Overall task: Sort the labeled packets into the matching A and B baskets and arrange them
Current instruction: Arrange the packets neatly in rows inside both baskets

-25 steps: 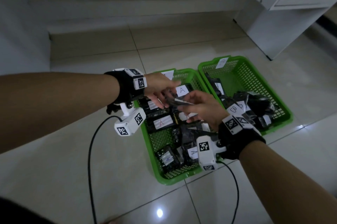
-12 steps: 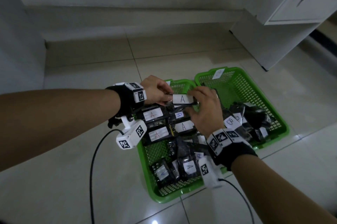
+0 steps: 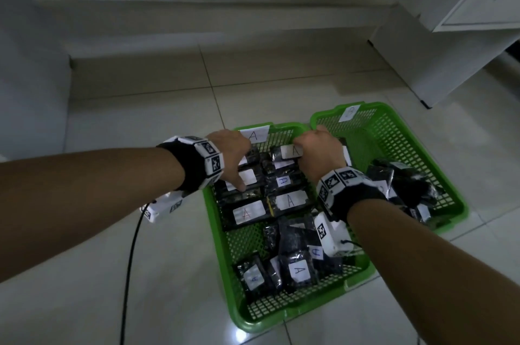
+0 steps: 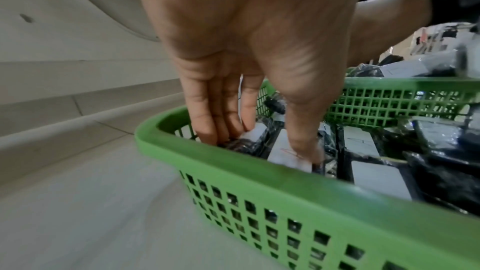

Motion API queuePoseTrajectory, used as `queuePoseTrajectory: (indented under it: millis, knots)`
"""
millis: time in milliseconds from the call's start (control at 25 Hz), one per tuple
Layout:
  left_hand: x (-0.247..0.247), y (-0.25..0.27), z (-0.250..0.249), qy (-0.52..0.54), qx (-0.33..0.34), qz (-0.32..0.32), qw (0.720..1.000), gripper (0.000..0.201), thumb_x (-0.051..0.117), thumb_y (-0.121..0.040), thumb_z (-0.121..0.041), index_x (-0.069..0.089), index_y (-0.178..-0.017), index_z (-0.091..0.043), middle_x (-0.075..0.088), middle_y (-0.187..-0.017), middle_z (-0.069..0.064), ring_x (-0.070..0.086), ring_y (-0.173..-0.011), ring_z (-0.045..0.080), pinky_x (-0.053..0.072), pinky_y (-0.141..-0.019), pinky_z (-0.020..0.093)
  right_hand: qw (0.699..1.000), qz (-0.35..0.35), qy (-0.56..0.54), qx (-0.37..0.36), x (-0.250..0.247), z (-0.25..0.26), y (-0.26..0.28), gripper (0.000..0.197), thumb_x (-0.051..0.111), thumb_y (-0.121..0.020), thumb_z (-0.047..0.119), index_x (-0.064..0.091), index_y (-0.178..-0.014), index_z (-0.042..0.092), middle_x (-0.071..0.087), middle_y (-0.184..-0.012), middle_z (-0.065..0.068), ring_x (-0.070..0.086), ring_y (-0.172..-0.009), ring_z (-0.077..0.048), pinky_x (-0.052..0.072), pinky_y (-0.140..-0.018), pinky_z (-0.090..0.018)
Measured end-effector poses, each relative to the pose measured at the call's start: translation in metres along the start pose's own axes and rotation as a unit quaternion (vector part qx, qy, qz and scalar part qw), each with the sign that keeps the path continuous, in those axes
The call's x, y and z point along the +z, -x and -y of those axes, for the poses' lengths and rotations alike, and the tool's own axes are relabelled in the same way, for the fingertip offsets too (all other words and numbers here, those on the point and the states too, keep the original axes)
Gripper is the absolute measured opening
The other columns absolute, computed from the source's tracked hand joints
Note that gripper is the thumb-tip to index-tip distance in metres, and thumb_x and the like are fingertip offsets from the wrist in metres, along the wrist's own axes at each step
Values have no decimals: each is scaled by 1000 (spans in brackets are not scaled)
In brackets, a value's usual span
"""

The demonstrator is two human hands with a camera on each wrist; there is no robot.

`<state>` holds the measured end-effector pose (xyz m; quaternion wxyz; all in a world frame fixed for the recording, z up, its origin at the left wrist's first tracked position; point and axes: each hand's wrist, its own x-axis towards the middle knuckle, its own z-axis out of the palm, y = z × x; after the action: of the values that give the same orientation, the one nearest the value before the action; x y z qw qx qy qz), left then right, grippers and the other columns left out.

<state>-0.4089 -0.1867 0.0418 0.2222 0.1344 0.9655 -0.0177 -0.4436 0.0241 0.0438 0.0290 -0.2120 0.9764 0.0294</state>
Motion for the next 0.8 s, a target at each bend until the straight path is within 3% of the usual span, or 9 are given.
queuePoseTrajectory:
  millis: [200, 400, 560, 680, 800]
  knots:
    - [4, -7, -3, 8, -1, -14, 1000, 58, 82, -67, -56, 60, -98, -13, 58, -93, 2, 55, -83, 21, 46, -67, 32, 999, 21, -34, -35, 13, 19, -23, 27, 60, -79, -11, 71, -98, 4, 64, -105, -13, 63, -99, -32, 50, -81, -37]
    - [7, -9, -9, 1, -19, -4, 1000, 52, 83, -69, -49, 63, -100, -12, 64, -97, 6, 62, -87, 24, 56, -74, 36, 992, -6, -125, 7, 39, 13, -25, 27, 74, -76, -1, 73, -103, 0, 60, -115, -14, 62, -98, -31, 50, -83, -29]
    - [2, -8, -11, 2, -23, 14, 1000, 55, 82, -74, -48, 60, -106, -9, 63, -102, 6, 58, -89, 23, 48, -70, 33, 983, -65, -174, 9, 47, 6, -22, 16, 76, -76, 3, 76, -92, 6, 64, -102, -11, 63, -88, -28, 38, -70, -22]
    - [-1, -5, -13, 24, -18, 16, 999, 57, 82, -74, -46, 59, -109, -8, 63, -107, 8, 60, -97, 27, 44, -71, 32, 976, -86, -201, 8, 42, 3, -6, 24, 78, -73, 2, 78, -96, 9, 70, -99, -11, 66, -87, -26, 46, -75, -23]
    - [-8, 2, -15, 34, -15, 15, 999, 57, 85, -70, -45, 63, -107, -8, 65, -106, 8, 62, -99, 29, 50, -77, 34, 966, -4, -254, 54, 26, 4, 26, 18, 76, -78, 10, 80, -94, 16, 73, -88, 5, 67, -84, -13, 49, -79, -19]
